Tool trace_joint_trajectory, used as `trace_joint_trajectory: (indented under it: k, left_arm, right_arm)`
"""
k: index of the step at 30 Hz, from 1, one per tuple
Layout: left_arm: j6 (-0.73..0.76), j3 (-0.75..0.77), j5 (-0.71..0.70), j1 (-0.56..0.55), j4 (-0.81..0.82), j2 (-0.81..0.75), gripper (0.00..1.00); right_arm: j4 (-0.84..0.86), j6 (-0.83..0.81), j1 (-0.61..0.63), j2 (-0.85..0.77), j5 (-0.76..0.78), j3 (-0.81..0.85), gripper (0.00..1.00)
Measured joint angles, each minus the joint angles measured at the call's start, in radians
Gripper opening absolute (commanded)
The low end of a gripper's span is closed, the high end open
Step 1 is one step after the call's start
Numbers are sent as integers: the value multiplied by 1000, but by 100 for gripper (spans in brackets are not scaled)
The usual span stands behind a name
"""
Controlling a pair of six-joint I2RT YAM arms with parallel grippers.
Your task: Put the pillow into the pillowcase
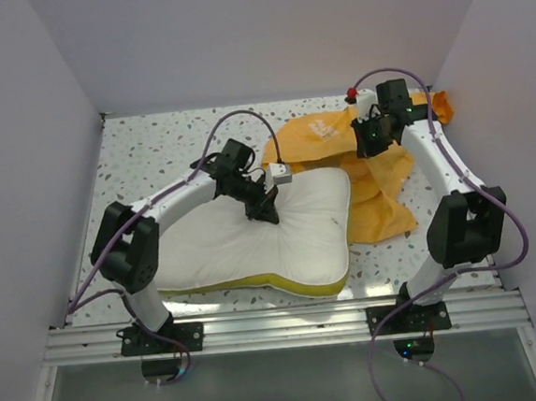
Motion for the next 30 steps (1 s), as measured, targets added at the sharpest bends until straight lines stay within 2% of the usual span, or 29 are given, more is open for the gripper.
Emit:
trace_joint_trajectory:
  k: [6, 12, 16, 21, 30]
  left_arm:
    - [-190, 117, -38, -7, 125, 166, 0]
    - [-359, 148, -76, 9, 241, 196, 0]
    - [-513, 152, -124, 66, 370, 197, 0]
    - [-647, 144, -302, 113, 469, 191, 0]
    - [-787, 180, -749, -19, 482, 241, 0]
  right_arm:
    - [-3, 6, -3, -77, -48, -11, 0]
    - [-12, 0, -3, -126, -78, -71, 0]
    - [-31, -15, -3, -136, -80, -135, 0]
    - [-35, -24, -2, -139, -131, -167, 0]
    - [-50, 11, 0, -138, -255, -167, 0]
